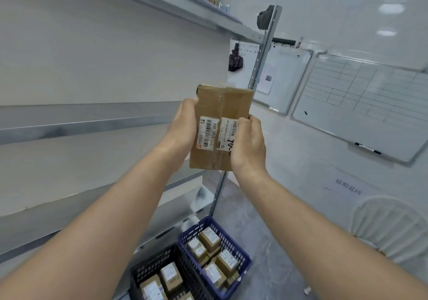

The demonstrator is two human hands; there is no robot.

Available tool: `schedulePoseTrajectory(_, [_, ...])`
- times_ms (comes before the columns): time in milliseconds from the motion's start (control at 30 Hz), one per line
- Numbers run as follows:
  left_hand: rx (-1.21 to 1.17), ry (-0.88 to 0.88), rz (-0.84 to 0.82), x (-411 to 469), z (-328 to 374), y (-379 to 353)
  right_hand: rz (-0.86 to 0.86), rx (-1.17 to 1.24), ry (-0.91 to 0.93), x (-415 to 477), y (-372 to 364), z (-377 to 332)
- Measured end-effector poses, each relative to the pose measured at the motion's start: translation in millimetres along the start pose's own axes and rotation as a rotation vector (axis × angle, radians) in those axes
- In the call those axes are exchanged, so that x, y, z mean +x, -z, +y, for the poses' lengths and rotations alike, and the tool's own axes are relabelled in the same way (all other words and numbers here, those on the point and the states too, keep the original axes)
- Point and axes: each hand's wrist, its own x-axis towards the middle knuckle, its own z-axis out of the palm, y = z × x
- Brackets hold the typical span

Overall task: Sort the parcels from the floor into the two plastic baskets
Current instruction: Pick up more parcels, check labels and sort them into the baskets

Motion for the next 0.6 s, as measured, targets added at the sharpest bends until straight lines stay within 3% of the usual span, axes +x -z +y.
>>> schedulePoseTrajectory(367, [0.104, 0.098, 0.166, 118, -85, -43, -0.137, 0.044, -0.089, 127, -43, 95])
schedulePoseTrajectory(600, [0.115, 0.139, 0.424, 162, -153, -99, -0.379, 0.063, -0.056, 215, -50, 176])
